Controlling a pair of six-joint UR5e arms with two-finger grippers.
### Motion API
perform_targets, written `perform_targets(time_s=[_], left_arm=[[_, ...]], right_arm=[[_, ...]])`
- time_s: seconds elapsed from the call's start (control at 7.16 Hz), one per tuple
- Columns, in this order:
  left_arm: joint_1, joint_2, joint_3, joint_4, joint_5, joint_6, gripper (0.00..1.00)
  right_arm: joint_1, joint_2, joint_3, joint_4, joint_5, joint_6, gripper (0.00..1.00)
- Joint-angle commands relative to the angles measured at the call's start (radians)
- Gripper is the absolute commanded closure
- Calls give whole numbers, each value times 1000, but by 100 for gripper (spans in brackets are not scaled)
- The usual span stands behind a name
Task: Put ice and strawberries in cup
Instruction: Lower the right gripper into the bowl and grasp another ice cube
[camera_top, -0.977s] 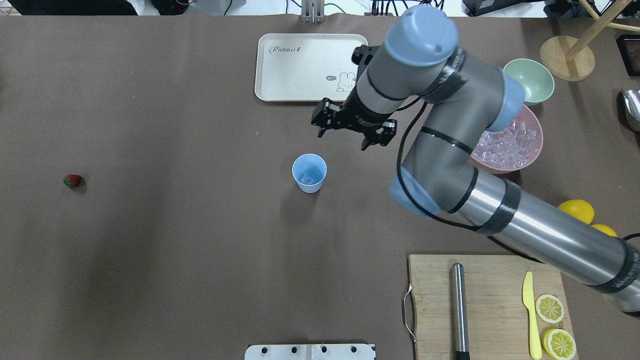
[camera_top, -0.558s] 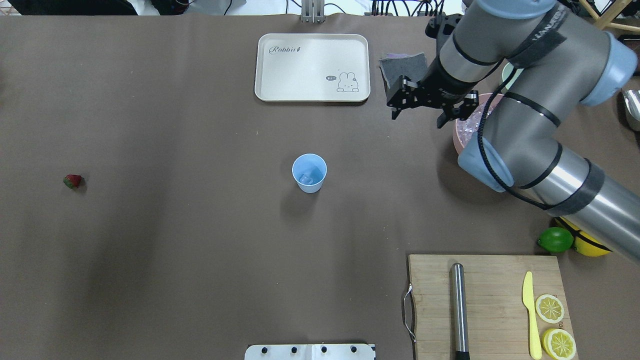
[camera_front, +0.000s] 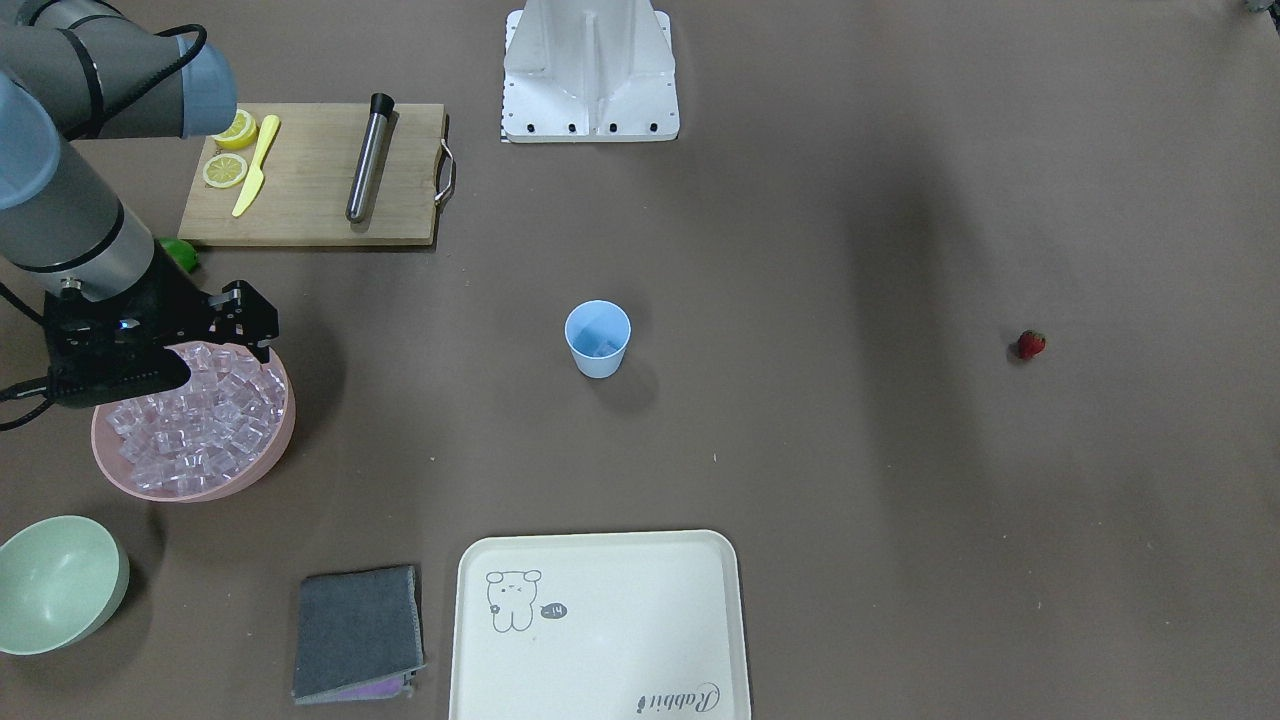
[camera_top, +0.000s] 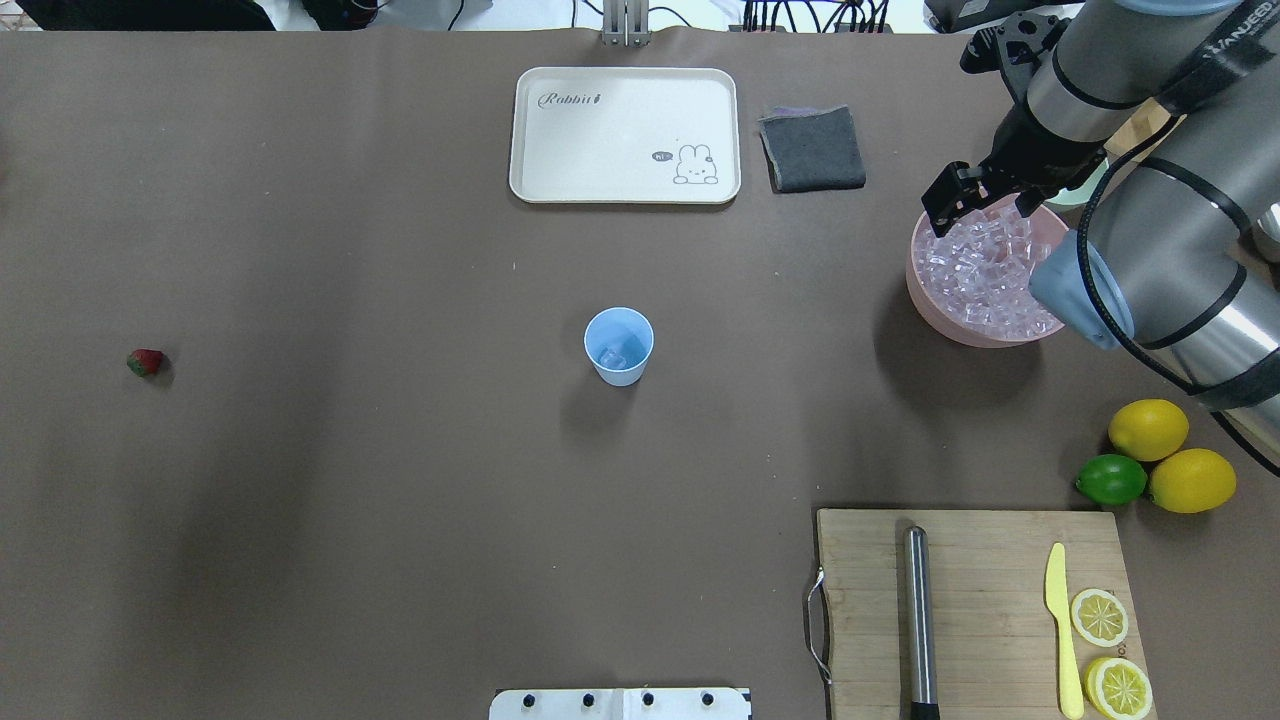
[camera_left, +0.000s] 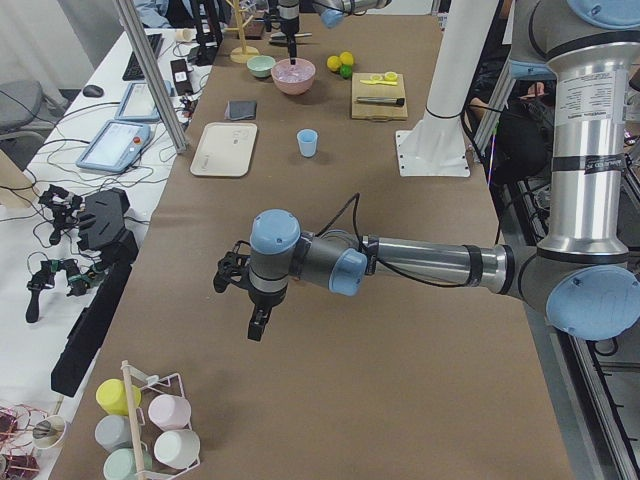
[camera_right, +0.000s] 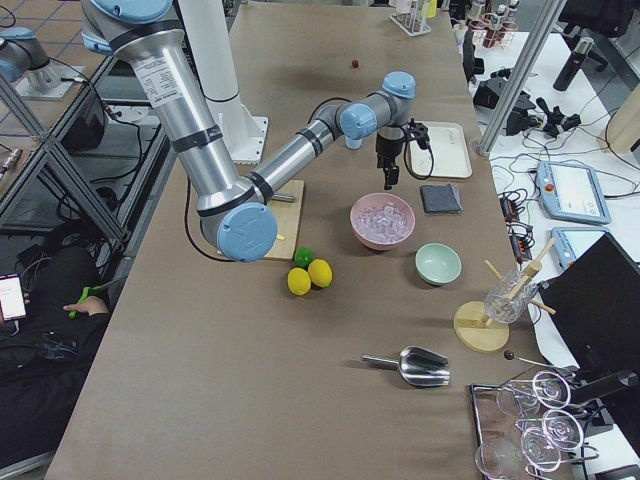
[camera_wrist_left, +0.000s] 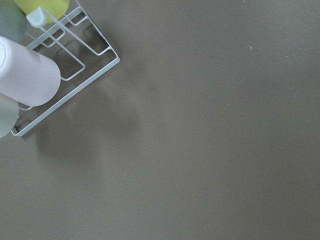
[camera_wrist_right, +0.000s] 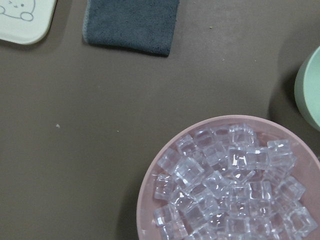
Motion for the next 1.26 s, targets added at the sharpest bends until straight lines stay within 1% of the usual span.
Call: perform_targets(time_s=[0.0,0.14,0.28,0.56,1.12], left_arm=[[0,6,-3,-1,0,0,2],[0,6,-2,-1,0,0,2],[0,6,0,-1,0,0,2],[0,3,1,-1,0,0,2],[0,-2,1,-1,0,0,2]], right_arm=[[6,-9,-85,120,-3,-56,1],[6,-19,-127,189,-3,-56,1],[5,-20,-147,201,-1,-57,1],[3,-24,-161,199,4,-109,1],[-18,-27,-202,201,-1,-126,1]])
